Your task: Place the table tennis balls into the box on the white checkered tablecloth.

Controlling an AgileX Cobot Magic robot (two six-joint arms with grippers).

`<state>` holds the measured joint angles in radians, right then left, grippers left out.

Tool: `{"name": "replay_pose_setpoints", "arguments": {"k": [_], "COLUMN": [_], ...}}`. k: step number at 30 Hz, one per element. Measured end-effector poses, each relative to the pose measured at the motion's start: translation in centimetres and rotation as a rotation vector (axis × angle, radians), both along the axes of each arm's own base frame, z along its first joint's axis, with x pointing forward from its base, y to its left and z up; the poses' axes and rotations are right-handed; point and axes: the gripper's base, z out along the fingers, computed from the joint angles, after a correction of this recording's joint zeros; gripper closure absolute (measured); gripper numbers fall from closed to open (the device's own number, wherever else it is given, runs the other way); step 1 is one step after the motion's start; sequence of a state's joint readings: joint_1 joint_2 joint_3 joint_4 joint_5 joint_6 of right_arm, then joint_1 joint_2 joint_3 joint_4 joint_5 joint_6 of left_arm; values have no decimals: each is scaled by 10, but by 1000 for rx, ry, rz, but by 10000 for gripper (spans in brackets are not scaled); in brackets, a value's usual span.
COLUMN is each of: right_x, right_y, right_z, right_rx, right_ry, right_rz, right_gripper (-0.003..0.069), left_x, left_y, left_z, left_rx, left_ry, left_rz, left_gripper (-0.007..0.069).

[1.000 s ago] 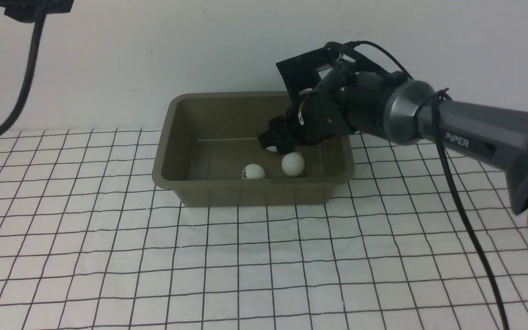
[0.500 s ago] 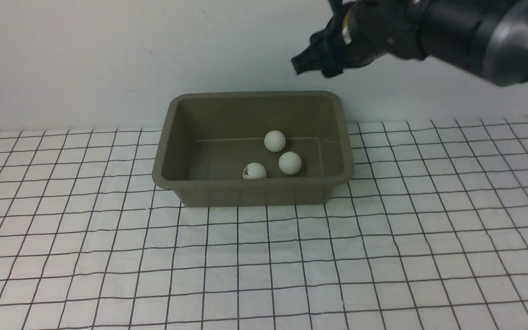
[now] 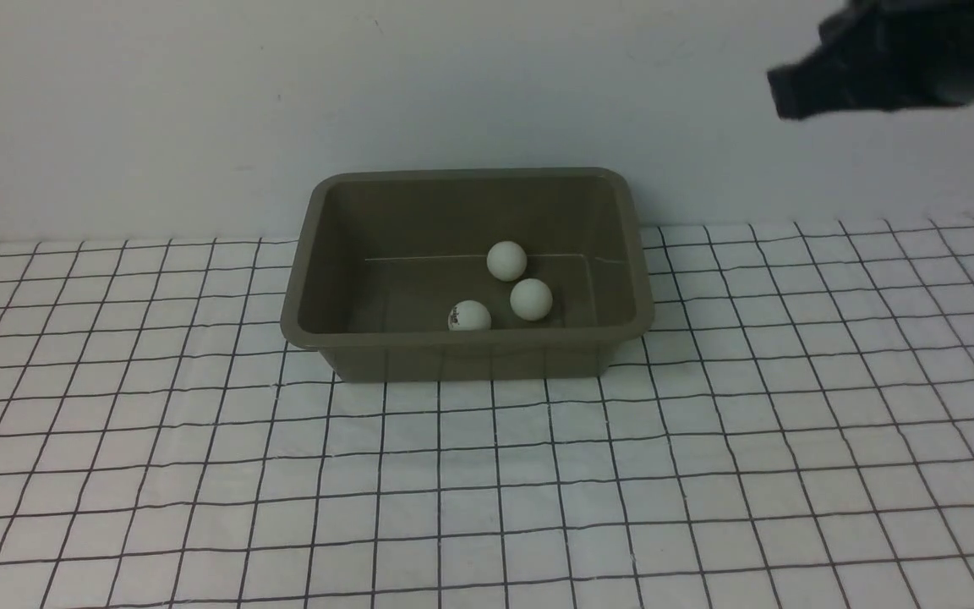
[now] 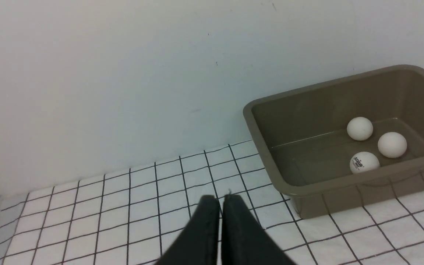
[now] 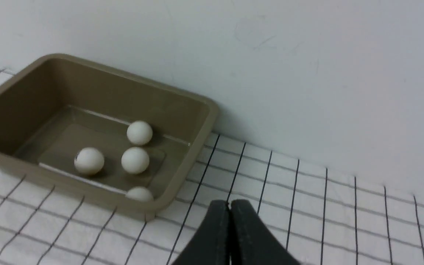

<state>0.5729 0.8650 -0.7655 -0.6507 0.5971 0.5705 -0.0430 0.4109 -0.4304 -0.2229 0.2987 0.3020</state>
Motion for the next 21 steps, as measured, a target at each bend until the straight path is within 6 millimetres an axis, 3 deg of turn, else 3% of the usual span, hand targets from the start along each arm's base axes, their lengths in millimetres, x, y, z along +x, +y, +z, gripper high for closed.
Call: {"name": "replay_pose_setpoints", "arguments": {"k": [9,21], "right_x": [-27,-31], "right_y": [-16,-25], "right_z": [-52,-63], "right_rx": [-49,-117], "right_ry": [55,79], "right_rz": [16,-22], "right_gripper": [675,675], "left_x": [-19,-35], "left_y": [0,1], "left_z": [-25,-30], "left_rx": [-112,-123], "left_ry": [-85,-164], "left_rz": [7,2], "left_gripper": [625,625]}}
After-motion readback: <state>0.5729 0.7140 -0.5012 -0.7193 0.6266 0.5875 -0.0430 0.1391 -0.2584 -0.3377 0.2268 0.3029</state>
